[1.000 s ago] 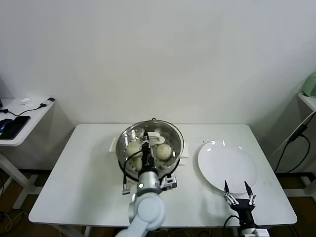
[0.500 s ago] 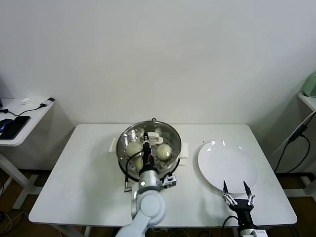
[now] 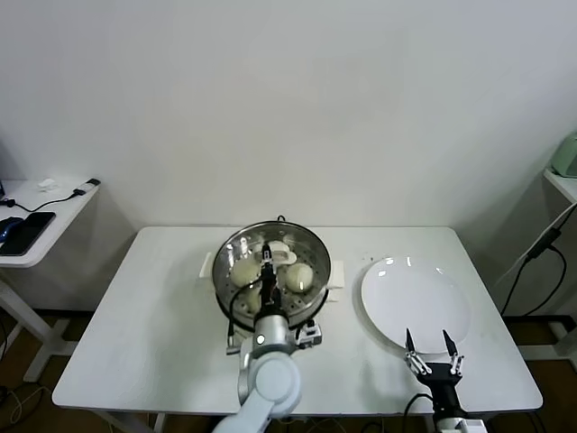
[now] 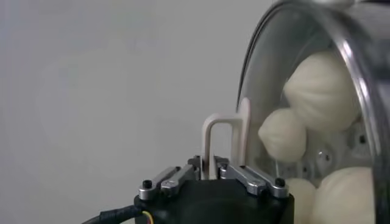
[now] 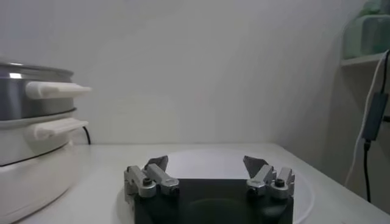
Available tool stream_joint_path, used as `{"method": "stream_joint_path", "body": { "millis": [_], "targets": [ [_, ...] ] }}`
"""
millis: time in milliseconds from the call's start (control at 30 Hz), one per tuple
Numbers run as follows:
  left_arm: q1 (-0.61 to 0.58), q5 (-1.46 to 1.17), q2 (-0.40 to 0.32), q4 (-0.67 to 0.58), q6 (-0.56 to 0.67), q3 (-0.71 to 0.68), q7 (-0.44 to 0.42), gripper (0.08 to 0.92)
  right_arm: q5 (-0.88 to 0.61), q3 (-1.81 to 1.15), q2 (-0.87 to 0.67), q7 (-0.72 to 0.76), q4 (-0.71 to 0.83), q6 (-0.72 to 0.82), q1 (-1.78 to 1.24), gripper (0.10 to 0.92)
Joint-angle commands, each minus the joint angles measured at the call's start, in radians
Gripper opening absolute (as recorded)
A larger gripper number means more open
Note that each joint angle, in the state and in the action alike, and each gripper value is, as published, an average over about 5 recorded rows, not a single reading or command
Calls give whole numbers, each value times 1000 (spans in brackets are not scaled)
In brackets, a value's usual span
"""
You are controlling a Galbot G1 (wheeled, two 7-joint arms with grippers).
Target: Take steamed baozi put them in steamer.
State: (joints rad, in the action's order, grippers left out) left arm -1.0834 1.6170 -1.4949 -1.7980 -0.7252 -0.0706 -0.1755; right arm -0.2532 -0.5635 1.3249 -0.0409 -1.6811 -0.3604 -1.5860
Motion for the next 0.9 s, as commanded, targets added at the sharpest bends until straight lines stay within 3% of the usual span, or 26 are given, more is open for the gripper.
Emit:
{"method": "stream_joint_path", "body": {
  "millis": [33, 300, 433, 567, 700, 900],
  "targets": [
    [-20, -96, 18, -96, 23, -13, -11, 259, -3, 4, -2, -11, -10, 20, 1, 823],
    [-106, -215, 81, -240, 71, 13, 26, 484, 10, 13, 0, -14, -16, 43, 9, 823],
    [-176, -364, 109, -311, 128, 53, 86, 606, 17, 21, 1, -20, -15, 46, 14, 823],
    [-226, -746, 116, -384, 222, 159, 193, 718, 12, 27, 0, -30, -25, 39, 23, 823],
    [-251, -1267, 114, -429, 350, 354, 323, 802, -7, 31, -8, -32, -53, 40, 27, 823],
    [-369, -1867, 138, -401, 523, 704, 308, 822, 6, 41, -18, -34, -69, 43, 27, 823]
  ]
}}
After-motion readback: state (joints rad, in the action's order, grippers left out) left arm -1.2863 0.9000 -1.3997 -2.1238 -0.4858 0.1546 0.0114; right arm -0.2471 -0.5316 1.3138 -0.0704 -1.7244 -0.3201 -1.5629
